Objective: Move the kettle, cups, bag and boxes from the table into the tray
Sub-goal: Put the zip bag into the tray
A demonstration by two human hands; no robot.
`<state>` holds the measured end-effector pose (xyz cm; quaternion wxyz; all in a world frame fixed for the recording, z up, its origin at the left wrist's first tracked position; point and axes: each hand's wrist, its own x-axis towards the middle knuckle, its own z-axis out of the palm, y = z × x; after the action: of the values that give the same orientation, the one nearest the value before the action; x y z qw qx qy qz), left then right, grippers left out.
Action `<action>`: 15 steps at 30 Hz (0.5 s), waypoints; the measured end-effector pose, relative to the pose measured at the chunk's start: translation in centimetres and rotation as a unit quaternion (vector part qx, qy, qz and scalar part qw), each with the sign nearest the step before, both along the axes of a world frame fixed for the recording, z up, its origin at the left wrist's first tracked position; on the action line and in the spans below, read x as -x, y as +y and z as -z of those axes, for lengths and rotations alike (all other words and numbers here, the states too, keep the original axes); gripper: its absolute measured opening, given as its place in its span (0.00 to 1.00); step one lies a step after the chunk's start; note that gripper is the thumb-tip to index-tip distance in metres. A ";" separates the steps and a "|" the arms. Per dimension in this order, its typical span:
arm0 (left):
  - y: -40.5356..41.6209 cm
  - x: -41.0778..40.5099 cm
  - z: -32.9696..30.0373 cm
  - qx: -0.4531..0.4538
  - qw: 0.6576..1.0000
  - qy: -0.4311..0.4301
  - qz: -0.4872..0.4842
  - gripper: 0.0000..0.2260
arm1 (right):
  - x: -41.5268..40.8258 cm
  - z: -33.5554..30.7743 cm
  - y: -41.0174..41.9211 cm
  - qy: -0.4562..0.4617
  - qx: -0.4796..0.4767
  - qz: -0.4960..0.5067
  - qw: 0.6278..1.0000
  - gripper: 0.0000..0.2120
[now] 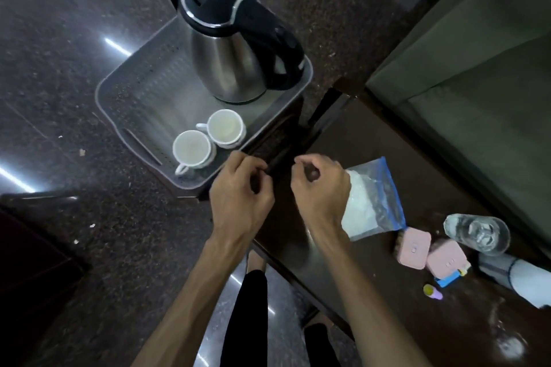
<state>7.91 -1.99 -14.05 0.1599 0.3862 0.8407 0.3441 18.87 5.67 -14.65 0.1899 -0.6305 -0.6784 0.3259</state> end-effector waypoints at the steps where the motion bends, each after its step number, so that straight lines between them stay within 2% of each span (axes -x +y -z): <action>1: 0.7 -1.0 0.3 0.008 1.000 -0.015 0.025 0.06 | -1.3 0.5 -0.2 0.002 0.025 0.042 0.999 0.05; 5: 4.2 -5.4 2.7 0.076 0.985 -0.067 0.137 0.08 | -6.8 2.8 -1.0 -0.003 0.093 0.186 0.978 0.06; 8: 7.0 -7.7 5.0 0.157 0.962 -0.086 0.206 0.18 | -10.2 4.3 -1.7 -0.020 0.106 0.284 0.953 0.07; 11: 9.4 -9.3 7.2 0.225 0.937 -0.095 0.250 0.28 | -12.5 5.7 -2.5 -0.036 0.125 0.391 0.911 0.07; 15: 11.6 -11.0 9.3 0.279 0.915 -0.140 0.257 0.28 | -14.7 7.8 -3.1 -0.021 0.203 0.503 0.840 0.20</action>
<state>18.90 9.64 -23.38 0.4602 0.4770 0.7430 0.0930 33.55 2.61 -22.44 0.1814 -0.9161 -0.1905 0.3025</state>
